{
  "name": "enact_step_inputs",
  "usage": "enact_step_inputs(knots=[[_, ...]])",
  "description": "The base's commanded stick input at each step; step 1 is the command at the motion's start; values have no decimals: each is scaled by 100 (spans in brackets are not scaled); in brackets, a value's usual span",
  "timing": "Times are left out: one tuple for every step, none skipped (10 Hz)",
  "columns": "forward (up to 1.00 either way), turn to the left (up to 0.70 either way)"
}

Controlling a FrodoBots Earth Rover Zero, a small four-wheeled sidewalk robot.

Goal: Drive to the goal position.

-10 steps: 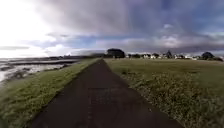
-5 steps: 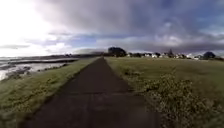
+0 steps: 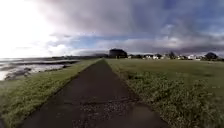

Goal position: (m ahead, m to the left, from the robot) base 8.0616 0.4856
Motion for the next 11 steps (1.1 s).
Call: enact_step_inputs(knots=[[70,0],[70,0],[70,0],[70,0],[70,0],[70,0],[70,0],[70,0],[70,0],[70,0],[70,0]])
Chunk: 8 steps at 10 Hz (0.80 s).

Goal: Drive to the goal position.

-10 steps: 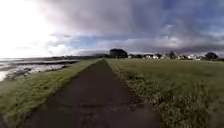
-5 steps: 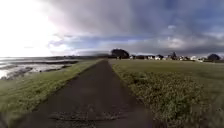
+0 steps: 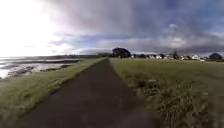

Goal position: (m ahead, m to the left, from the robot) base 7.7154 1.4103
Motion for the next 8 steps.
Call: enact_step_inputs(knots=[[70,0],[70,0],[70,0],[70,0],[70,0],[70,0],[70,0],[70,0]])
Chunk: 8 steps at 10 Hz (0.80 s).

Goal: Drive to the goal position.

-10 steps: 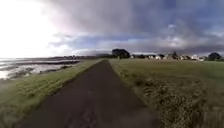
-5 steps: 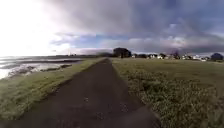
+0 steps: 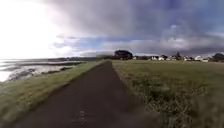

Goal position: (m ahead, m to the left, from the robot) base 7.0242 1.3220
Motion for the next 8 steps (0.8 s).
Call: enact_step_inputs(knots=[[70,0],[70,0],[70,0],[70,0],[70,0],[70,0],[70,0],[70,0]])
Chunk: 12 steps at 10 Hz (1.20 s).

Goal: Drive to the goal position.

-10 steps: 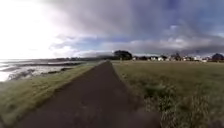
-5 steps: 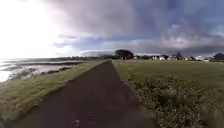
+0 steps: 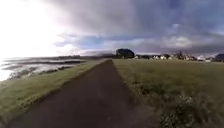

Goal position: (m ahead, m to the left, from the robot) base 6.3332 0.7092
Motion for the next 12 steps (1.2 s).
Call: enact_step_inputs(knots=[[70,0],[70,0],[70,0],[70,0],[70,0],[70,0],[70,0],[70,0],[70,0],[70,0],[70,0],[70,0]])
